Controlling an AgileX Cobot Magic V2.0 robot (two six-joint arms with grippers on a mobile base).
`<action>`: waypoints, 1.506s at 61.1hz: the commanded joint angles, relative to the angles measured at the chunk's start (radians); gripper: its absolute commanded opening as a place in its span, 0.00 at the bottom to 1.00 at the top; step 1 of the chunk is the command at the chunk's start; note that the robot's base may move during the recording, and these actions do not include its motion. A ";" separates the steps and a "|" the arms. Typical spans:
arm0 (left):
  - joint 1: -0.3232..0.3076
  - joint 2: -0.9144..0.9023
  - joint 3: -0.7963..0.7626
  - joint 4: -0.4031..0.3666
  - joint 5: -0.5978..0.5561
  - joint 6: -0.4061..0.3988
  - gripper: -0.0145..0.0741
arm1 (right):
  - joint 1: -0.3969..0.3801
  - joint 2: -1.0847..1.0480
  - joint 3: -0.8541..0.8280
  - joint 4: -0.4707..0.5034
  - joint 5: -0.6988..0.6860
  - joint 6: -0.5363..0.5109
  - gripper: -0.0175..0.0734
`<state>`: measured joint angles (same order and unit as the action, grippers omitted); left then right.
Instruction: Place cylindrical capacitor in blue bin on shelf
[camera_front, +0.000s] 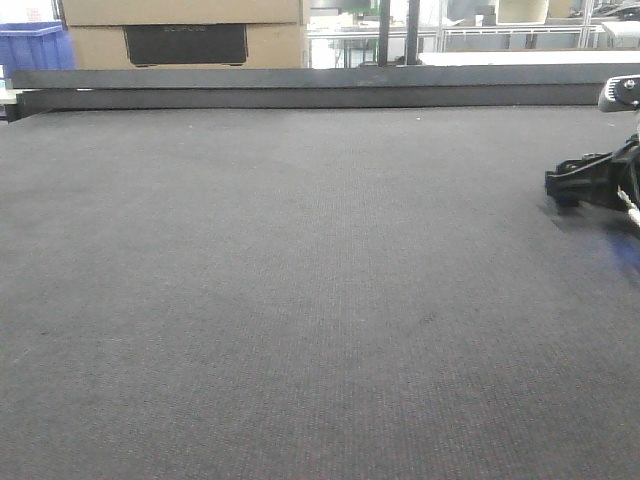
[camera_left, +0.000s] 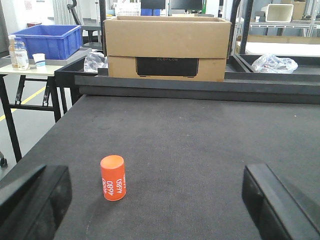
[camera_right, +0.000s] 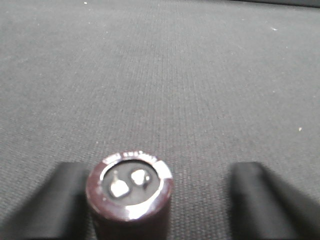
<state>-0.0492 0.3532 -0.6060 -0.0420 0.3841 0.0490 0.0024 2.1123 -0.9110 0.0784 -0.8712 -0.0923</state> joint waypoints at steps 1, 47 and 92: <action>-0.006 0.004 -0.002 0.003 -0.005 -0.008 0.84 | 0.001 0.003 -0.006 -0.002 -0.032 -0.002 0.46; -0.004 0.144 0.209 0.029 -0.297 -0.008 0.84 | 0.001 -0.623 -0.006 -0.002 0.413 -0.002 0.05; -0.004 1.169 0.064 -0.162 -1.143 -0.008 0.84 | 0.001 -0.948 -0.006 -0.002 0.631 -0.002 0.05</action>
<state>-0.0492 1.4553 -0.4865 -0.1705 -0.7149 0.0490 0.0024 1.1786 -0.9128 0.0784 -0.2341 -0.0923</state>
